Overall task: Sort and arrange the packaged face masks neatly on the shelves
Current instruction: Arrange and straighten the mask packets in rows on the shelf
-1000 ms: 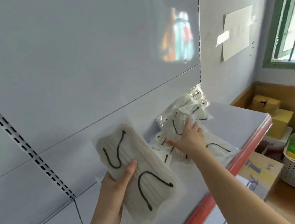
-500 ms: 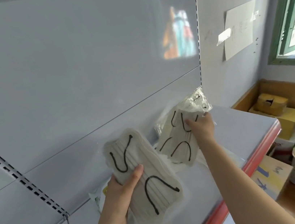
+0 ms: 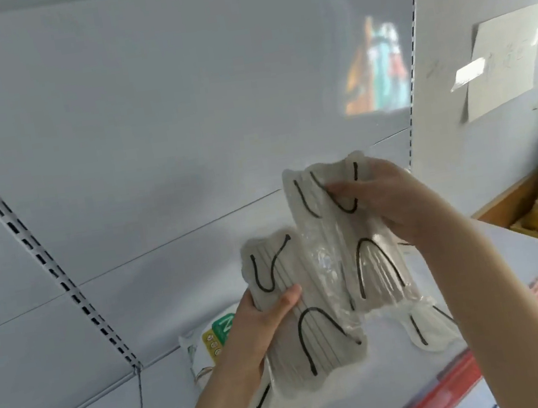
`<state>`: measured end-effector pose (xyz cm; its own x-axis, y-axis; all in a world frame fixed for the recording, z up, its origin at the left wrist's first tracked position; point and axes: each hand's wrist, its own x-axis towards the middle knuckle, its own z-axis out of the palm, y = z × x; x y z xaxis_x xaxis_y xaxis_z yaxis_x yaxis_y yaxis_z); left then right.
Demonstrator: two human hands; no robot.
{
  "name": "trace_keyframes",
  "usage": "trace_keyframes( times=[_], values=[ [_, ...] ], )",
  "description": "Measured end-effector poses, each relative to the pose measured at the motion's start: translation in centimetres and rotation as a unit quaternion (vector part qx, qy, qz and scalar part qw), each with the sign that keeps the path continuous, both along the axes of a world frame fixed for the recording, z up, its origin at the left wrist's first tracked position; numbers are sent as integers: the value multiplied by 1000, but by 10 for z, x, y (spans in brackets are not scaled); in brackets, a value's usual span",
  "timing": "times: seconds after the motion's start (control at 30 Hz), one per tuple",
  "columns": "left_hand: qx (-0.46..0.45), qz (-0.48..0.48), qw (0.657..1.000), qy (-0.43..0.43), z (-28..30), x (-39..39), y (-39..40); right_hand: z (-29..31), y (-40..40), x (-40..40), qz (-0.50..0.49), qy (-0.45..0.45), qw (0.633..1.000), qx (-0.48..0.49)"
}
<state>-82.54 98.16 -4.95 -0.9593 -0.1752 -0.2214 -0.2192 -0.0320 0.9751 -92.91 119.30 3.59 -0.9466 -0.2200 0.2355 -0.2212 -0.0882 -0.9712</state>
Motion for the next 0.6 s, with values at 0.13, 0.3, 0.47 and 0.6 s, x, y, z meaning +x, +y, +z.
trace_keyframes(
  times=[0.13,0.3,0.47,0.6],
  values=[
    [52,-11,998,-17,2,12,8,-46,-49,3,-33,-62,987,144],
    [71,-39,997,-16,-1,18,9,-61,-66,21,-14,-78,989,123],
    [-9,9,996,87,-3,12,20,-60,-47,35,-4,-79,988,136],
    [-103,-35,980,168,-3,7,18,-63,-3,51,118,-34,992,38]
  ],
)
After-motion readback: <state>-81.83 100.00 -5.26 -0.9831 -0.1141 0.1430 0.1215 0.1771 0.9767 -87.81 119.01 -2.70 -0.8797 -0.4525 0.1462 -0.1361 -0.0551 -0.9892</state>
